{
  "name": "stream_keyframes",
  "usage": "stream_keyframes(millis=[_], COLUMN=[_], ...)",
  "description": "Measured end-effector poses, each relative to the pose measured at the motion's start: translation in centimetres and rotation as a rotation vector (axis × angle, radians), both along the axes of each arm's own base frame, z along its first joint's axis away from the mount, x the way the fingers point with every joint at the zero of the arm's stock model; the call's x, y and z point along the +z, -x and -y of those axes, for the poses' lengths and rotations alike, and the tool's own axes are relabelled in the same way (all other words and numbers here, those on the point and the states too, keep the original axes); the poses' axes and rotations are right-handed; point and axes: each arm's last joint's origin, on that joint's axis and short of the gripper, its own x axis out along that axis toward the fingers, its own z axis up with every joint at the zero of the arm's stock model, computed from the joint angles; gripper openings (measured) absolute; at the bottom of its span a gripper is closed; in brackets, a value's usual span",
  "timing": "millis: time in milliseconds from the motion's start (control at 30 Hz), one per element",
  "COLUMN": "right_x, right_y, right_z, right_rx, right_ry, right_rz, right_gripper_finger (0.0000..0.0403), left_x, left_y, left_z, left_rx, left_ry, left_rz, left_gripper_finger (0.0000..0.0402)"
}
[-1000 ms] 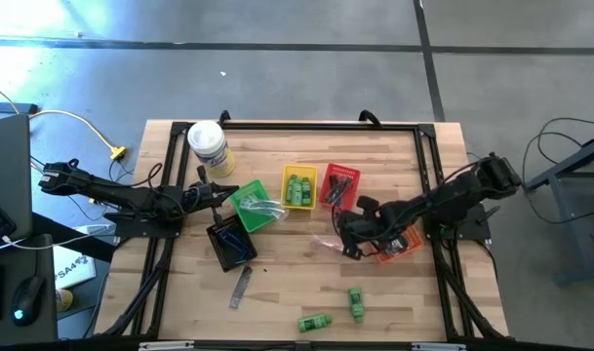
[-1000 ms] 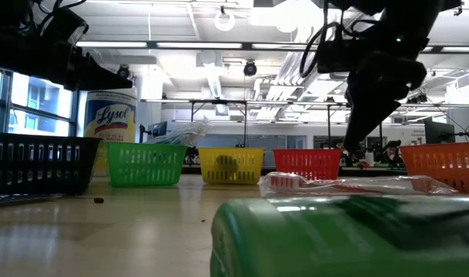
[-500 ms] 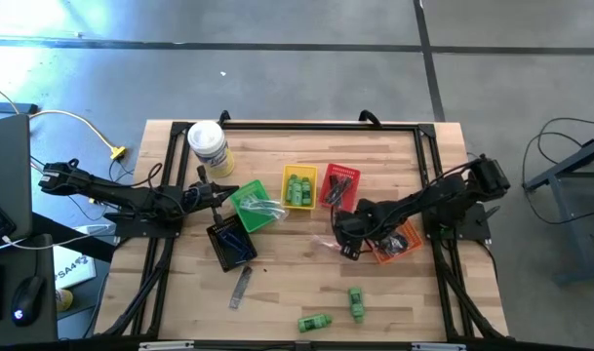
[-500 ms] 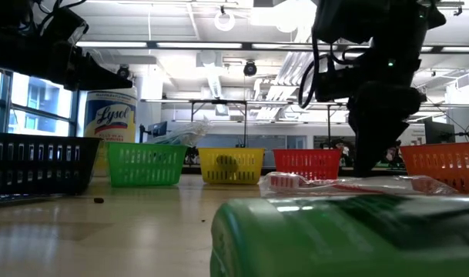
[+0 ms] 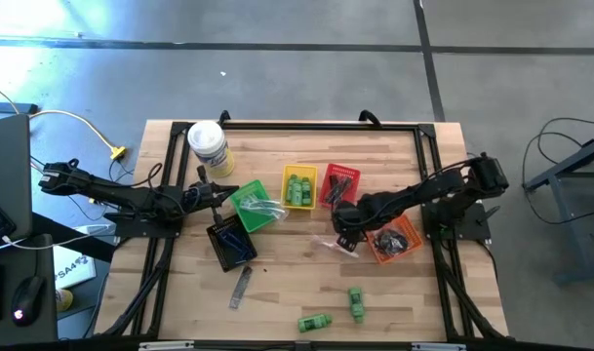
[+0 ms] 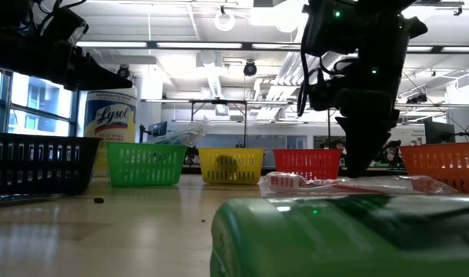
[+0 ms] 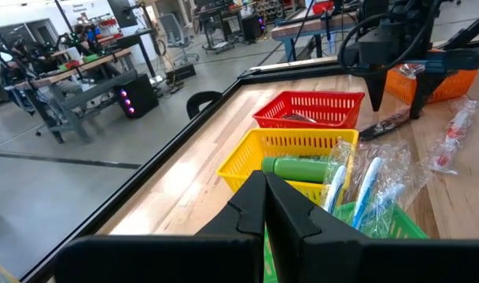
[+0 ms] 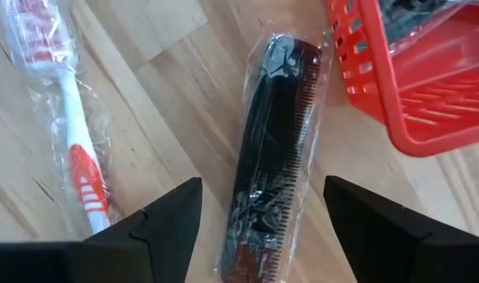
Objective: Pick & Place Travel size toiletries
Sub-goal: Put the black comb into the red bin
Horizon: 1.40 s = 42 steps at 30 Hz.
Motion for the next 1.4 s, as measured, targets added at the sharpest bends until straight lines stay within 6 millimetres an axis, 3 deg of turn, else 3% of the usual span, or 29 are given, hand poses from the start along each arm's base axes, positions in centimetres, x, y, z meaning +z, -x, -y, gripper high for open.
stream_keyframes(millis=[233, 700, 800, 1100, 1400], right_x=[-0.1, -2.6, -2.6, -2.6, -2.6], right_y=[0.1, -0.4, -0.4, -0.5, -0.6], right_z=[0.0, -0.1, -0.1, -0.1, -0.2], right_rx=[-0.019, -0.015, -0.014, 0.028, 0.038], right_ry=[-0.030, -0.018, -0.016, -0.012, -0.019], right_rz=[-0.017, -0.103, -0.099, -0.095, -0.087], right_gripper_finger=[0.0259, 0.0250, 0.0221, 0.0081, 0.0028], left_x=[0.0, 0.0, 0.0, 0.0, 0.0], left_y=[0.0, 0.0, 0.0, 0.0, 0.0], left_z=[0.0, 0.0, 0.0, 0.0, 0.0], left_rx=[0.000, 0.000, 0.000, 0.000, 0.000], left_ry=[0.000, 0.002, 0.002, 0.002, 0.001], left_rz=[0.000, 0.001, 0.001, 0.001, 0.001], left_gripper_finger=[0.0000, 0.0000, 0.0000, 0.0000, 0.0000])
